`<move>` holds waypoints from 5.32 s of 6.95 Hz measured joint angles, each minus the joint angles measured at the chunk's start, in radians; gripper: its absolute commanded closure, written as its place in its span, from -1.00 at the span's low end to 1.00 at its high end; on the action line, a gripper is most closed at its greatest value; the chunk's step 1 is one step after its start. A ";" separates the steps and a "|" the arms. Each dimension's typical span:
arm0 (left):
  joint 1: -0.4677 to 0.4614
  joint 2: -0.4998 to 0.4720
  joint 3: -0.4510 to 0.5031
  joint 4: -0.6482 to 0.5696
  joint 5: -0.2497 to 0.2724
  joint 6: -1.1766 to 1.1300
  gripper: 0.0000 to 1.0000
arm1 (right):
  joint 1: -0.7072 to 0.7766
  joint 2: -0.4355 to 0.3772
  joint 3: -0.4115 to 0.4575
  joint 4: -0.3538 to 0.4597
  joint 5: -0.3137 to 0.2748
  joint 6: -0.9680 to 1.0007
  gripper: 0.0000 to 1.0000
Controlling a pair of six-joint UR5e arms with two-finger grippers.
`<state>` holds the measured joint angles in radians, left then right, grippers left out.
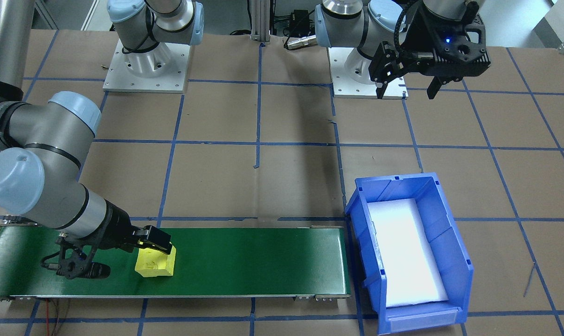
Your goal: Move block left to right into plate
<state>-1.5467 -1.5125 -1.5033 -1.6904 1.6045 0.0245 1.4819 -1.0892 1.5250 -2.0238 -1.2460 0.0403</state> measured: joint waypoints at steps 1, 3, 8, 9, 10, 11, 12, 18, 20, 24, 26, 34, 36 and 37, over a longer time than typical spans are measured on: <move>0.000 0.000 0.000 0.000 0.000 0.000 -1.00 | 0.000 0.010 0.005 -0.009 -0.027 -0.045 0.34; 0.000 0.000 0.000 0.000 0.001 -0.001 -1.00 | -0.002 0.009 0.011 -0.025 -0.146 -0.160 0.70; 0.000 0.002 0.000 0.000 0.001 0.000 -1.00 | -0.438 -0.323 0.143 0.080 -0.506 -0.809 0.77; 0.000 0.002 0.000 0.000 0.001 0.000 -1.00 | -0.582 -0.372 0.187 0.096 -0.510 -0.945 0.79; 0.000 0.002 0.000 0.000 0.001 -0.001 -1.00 | -0.731 -0.391 0.235 0.096 -0.505 -1.066 0.80; 0.000 0.001 0.000 0.000 0.001 -0.001 -1.00 | -0.862 -0.397 0.299 0.067 -0.492 -1.154 0.80; 0.000 0.001 0.000 0.000 0.001 -0.001 -1.00 | -0.986 -0.398 0.379 0.000 -0.462 -1.232 0.79; 0.000 0.001 0.000 0.000 0.000 -0.001 -1.00 | -1.268 -0.308 0.550 -0.183 -0.353 -1.450 -1.00; 0.000 0.002 0.000 0.000 0.000 -0.001 -1.00 | -1.151 -0.352 0.516 -0.160 -0.359 -1.365 -1.00; 0.001 0.001 0.000 0.000 0.000 -0.001 -1.00 | -0.552 -0.389 0.275 0.072 -0.362 -0.807 -1.00; 0.000 0.002 0.001 0.000 0.000 -0.001 -1.00 | -0.301 -0.457 0.244 0.151 -0.368 -0.459 -1.00; 0.001 0.002 0.001 0.000 0.001 -0.001 -1.00 | 0.200 -0.508 0.144 0.277 -0.306 0.162 -0.99; 0.000 0.002 0.000 -0.001 0.001 -0.001 -1.00 | 0.187 -0.503 0.140 0.279 -0.324 0.118 -0.99; -0.001 0.002 0.000 -0.002 0.001 -0.001 -1.00 | 0.169 -0.503 0.141 0.280 -0.345 0.072 -0.99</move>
<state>-1.5475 -1.5110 -1.5037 -1.6924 1.6059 0.0234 1.6507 -1.5918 1.6656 -1.7440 -1.5913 0.1127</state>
